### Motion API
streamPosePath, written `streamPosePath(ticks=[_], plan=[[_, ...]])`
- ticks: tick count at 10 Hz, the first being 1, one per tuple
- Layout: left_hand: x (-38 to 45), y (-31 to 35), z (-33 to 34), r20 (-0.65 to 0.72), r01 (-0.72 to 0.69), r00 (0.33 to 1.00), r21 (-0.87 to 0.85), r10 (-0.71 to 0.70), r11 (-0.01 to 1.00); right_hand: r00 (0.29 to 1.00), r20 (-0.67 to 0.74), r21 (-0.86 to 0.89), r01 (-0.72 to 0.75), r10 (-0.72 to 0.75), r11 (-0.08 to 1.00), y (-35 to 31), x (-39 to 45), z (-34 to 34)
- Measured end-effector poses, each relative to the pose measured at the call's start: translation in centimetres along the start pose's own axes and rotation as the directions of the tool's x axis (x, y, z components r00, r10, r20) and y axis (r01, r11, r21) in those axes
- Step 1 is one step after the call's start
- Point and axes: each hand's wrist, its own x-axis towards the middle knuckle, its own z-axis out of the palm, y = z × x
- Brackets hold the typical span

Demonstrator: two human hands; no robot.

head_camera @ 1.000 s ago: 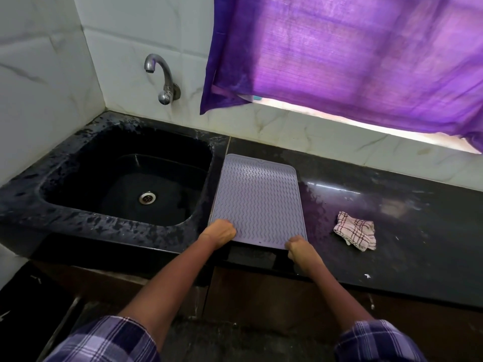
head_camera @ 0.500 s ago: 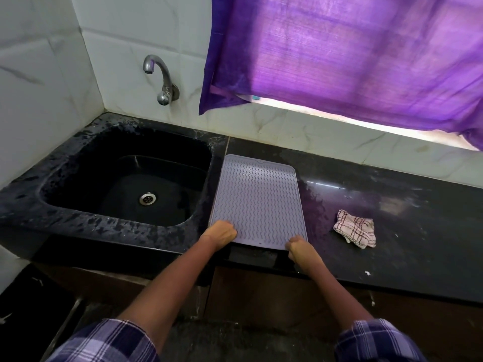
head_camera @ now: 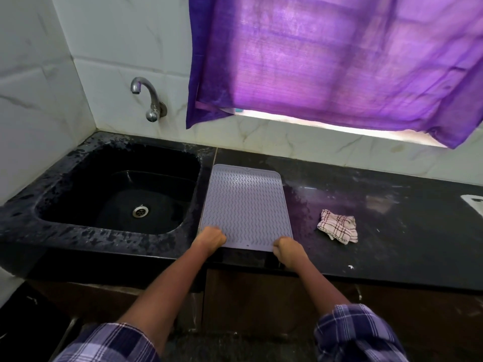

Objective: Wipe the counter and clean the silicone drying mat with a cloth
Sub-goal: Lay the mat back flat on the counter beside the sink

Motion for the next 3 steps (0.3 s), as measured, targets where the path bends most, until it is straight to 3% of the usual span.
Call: streamPosePath(ticks=[2, 3], plan=[[-0.2, 2.5, -1.4, 0.011, 0.062, 0.998, -0.025, -0.062, 0.998, 0.991, -0.121, -0.029, 0.057, -0.061, 0.998, -1.1, -0.9, 0.0], [0.3, 3.1, -2.8, -0.088, 0.119, 0.988, -0.101, -0.128, 0.988, 0.955, -0.258, -0.062, 0.135, -0.146, 0.989, -2.8, -1.1, -0.9]])
